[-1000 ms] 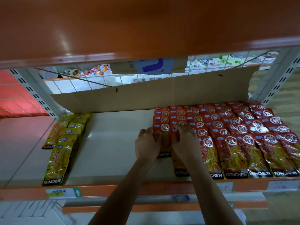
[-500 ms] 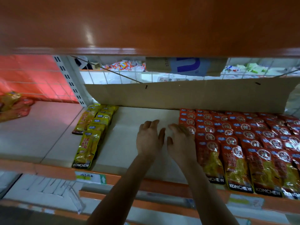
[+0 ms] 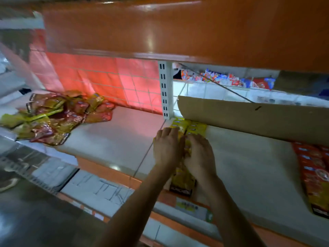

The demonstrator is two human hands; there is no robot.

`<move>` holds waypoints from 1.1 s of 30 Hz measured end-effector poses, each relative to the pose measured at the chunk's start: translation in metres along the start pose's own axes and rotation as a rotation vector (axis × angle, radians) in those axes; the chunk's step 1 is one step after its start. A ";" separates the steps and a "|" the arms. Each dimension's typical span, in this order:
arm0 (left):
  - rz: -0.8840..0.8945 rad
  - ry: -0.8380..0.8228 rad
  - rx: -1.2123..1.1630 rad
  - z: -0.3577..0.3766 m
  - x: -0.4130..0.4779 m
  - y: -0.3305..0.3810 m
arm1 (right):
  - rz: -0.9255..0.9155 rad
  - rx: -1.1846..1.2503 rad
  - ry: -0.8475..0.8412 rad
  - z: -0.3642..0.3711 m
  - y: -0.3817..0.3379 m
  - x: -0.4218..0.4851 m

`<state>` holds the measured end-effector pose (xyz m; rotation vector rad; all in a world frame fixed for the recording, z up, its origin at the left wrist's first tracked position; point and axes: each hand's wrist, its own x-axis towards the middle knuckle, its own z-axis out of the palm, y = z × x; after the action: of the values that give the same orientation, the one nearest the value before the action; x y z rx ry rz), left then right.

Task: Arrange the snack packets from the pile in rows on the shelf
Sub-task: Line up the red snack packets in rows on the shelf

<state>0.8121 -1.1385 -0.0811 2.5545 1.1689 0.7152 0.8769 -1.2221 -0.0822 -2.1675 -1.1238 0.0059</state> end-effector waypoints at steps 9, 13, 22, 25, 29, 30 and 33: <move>-0.076 -0.002 0.099 -0.040 0.043 -0.137 | -0.059 -0.039 -0.106 0.103 -0.104 0.042; -0.124 -0.026 0.131 -0.055 0.059 -0.191 | -0.029 -0.028 -0.135 0.144 -0.139 0.056; -0.311 -0.013 0.172 -0.077 0.094 -0.283 | -0.034 -0.117 -0.245 0.201 -0.192 0.099; -0.373 0.048 0.218 -0.086 0.105 -0.315 | -0.080 -0.133 -0.309 0.219 -0.207 0.113; -0.481 0.019 0.279 -0.096 0.114 -0.343 | -0.115 -0.118 -0.361 0.243 -0.230 0.131; -0.504 -0.005 0.303 -0.097 0.115 -0.348 | -0.114 -0.092 -0.358 0.248 -0.236 0.135; -0.544 -0.068 0.346 -0.096 0.118 -0.361 | -0.113 -0.053 -0.367 0.262 -0.251 0.146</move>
<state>0.5962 -0.8127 -0.1072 2.2942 1.9877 0.3136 0.7088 -0.8692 -0.0958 -2.2014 -1.4643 0.3387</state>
